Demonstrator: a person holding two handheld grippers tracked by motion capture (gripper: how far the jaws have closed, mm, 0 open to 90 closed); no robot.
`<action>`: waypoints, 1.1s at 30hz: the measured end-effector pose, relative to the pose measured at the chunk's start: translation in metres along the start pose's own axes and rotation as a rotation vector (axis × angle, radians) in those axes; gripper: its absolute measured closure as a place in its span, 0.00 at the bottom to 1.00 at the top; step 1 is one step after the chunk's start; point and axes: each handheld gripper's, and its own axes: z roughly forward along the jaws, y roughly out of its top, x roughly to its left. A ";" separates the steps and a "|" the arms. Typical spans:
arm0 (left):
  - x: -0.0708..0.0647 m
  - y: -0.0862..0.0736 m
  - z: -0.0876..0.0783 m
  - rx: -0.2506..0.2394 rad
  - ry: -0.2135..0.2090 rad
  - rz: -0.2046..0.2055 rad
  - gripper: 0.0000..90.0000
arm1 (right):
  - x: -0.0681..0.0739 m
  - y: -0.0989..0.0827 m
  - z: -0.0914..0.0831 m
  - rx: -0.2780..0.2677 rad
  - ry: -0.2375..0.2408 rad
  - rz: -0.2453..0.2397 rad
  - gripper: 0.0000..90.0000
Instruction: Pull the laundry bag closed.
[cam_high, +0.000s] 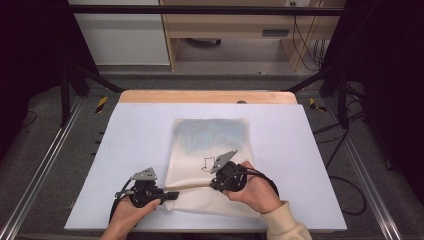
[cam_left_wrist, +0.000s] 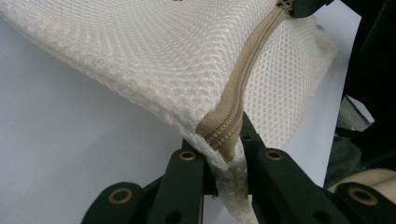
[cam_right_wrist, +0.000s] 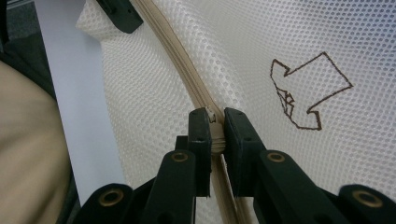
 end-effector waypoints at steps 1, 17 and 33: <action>0.000 0.000 0.000 0.000 0.001 0.000 0.93 | 0.000 0.000 0.000 0.001 -0.002 0.005 0.91; 0.000 0.000 0.000 0.001 0.001 0.000 0.93 | -0.006 -0.010 -0.008 -0.003 -0.016 0.029 0.91; 0.001 -0.001 0.001 0.000 0.000 -0.003 0.93 | -0.009 -0.019 -0.013 -0.011 -0.023 0.053 0.91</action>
